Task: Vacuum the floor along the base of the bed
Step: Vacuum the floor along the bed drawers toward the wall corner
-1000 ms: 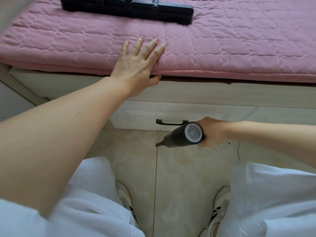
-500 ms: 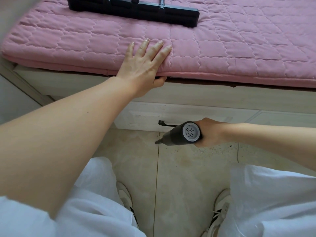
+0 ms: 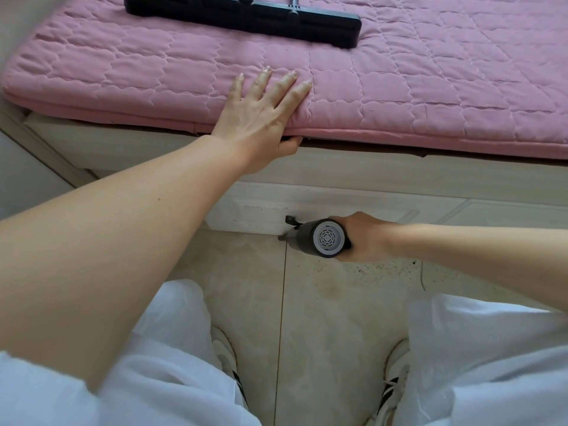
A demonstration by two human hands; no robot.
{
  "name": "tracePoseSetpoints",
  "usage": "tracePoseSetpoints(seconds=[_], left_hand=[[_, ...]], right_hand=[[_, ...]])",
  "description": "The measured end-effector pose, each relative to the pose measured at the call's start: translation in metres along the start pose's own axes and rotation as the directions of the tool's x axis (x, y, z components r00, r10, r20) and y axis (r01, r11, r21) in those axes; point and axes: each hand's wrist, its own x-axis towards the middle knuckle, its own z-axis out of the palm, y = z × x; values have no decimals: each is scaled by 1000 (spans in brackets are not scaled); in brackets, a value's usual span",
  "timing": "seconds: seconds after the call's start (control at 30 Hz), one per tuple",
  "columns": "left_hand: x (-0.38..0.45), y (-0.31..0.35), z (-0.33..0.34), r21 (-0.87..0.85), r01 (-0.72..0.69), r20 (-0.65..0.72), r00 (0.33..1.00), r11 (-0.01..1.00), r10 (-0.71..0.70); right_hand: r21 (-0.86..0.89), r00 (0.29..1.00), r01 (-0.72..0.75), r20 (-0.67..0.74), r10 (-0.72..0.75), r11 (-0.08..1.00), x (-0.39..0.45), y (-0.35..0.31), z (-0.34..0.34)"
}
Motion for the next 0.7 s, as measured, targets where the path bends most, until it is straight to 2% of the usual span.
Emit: tracePoseSetpoints(seconds=[0.33,0.7], left_hand=[[6,4,-2,-16,-9,16,1000,1000,9],[20,25,-4,8,-15,20,1000,1000,15]], right_hand=[[42,1000,-1,-25,2,999,14,-25,0],[37,999,-34,-27,35,999,-20,29,-8]])
